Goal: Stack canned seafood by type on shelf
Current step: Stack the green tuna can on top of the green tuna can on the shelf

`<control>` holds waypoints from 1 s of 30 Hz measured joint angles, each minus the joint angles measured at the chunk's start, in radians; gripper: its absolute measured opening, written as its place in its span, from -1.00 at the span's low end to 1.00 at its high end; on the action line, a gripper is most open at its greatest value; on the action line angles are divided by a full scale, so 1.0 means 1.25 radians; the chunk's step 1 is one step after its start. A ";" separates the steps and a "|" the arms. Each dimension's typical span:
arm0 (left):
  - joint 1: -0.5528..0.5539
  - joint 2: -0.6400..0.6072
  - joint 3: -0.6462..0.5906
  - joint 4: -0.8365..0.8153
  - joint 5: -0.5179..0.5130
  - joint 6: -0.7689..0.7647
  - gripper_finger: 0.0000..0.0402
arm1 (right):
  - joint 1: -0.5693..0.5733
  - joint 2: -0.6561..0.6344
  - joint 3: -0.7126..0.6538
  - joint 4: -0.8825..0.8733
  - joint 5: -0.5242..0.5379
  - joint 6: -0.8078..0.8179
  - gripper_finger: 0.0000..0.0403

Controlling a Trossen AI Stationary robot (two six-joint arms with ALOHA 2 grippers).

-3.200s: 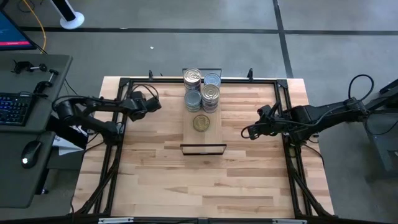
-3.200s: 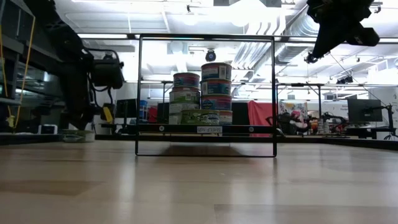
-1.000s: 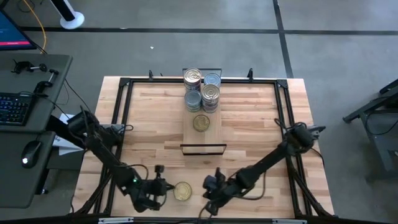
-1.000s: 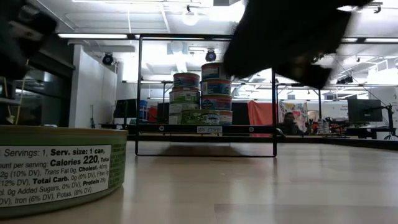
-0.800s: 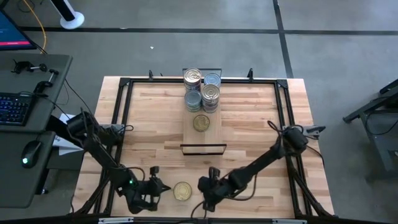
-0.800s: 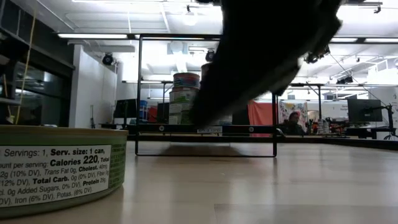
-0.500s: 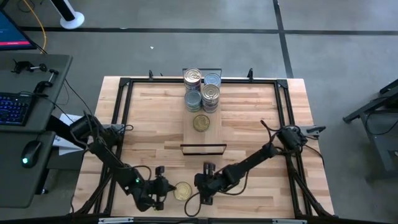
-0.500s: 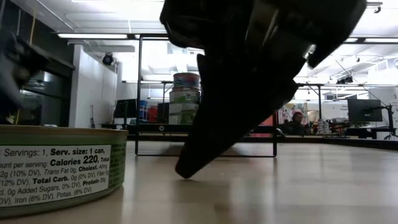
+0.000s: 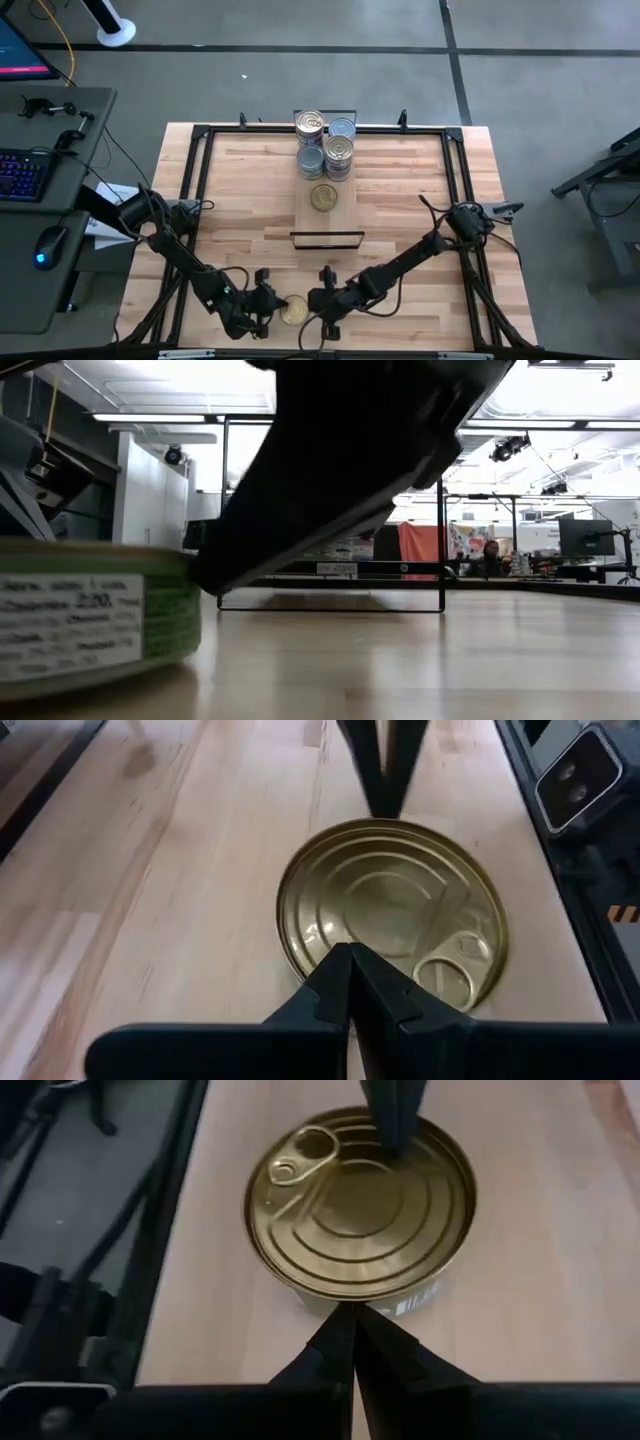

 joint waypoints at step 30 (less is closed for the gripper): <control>-0.002 -0.106 -0.005 -0.380 -0.051 -0.085 -1.00 | -0.037 -0.008 0.195 -0.120 0.024 -0.145 -1.00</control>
